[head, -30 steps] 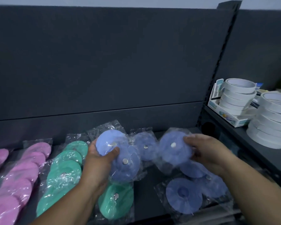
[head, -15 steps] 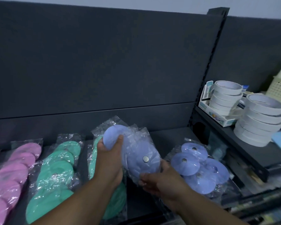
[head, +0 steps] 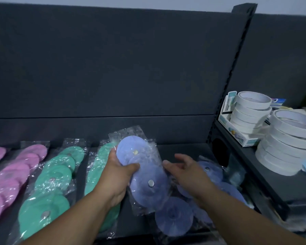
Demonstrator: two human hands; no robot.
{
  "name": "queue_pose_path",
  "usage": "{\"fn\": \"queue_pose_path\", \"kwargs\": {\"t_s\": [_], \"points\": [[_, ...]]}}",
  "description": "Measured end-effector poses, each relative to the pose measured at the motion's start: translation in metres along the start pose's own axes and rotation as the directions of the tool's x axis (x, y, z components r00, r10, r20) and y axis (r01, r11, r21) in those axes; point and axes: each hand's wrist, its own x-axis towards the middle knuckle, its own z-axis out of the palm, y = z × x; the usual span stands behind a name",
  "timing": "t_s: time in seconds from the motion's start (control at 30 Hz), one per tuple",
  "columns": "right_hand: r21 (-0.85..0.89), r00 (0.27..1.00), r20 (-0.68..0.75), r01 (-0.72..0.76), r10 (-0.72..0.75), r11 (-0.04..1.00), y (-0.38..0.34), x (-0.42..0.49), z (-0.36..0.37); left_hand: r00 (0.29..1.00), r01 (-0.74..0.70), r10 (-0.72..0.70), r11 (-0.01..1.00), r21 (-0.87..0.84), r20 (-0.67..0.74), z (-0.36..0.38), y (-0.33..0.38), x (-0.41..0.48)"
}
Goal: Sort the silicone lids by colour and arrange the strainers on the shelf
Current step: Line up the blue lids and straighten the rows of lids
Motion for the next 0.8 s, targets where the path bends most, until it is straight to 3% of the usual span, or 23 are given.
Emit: {"fn": "queue_pose_path", "kwargs": {"t_s": [0.1,0.2,0.27,0.37,0.47,0.57,0.7,0.8], "points": [[-0.264,0.996,0.016,0.093,-0.092,0.96,0.006,0.009,-0.018,0.979,0.174,-0.181,0.982,0.079,0.091,-0.007,-0.005,-0.007],[-0.6,0.983,0.159,0.174,-0.097,0.781,0.016,0.015,-0.034,0.94,0.275,-0.311,0.935,0.225,0.14,-0.011,-0.012,-0.011],[-0.733,0.979,0.187,0.194,-0.082,0.652,0.027,0.021,-0.043,0.939,0.27,-0.32,0.914,0.304,0.126,-0.009,-0.017,-0.01],[-0.793,0.979,0.198,0.194,-0.056,0.578,0.043,0.03,-0.052,0.967,0.165,-0.238,0.862,0.48,0.095,-0.005,-0.025,-0.006],[-0.835,0.969,0.246,0.22,-0.017,0.504,0.058,0.029,-0.055,0.996,-0.052,-0.021,0.62,0.783,0.082,0.001,-0.034,-0.006],[-0.828,0.963,0.242,0.269,-0.12,0.491,0.072,0.027,-0.054,0.96,-0.26,0.19,0.348,0.901,0.204,0.013,-0.047,-0.021],[-0.801,0.951,0.246,0.307,-0.186,0.514,0.078,0.026,-0.053,0.94,-0.34,0.018,0.099,0.935,0.34,0.024,-0.069,-0.035],[-0.695,0.939,0.206,0.338,-0.274,0.634,0.079,0.022,-0.054,0.943,-0.332,-0.026,-0.067,0.941,0.331,0.021,-0.083,-0.029]]}}
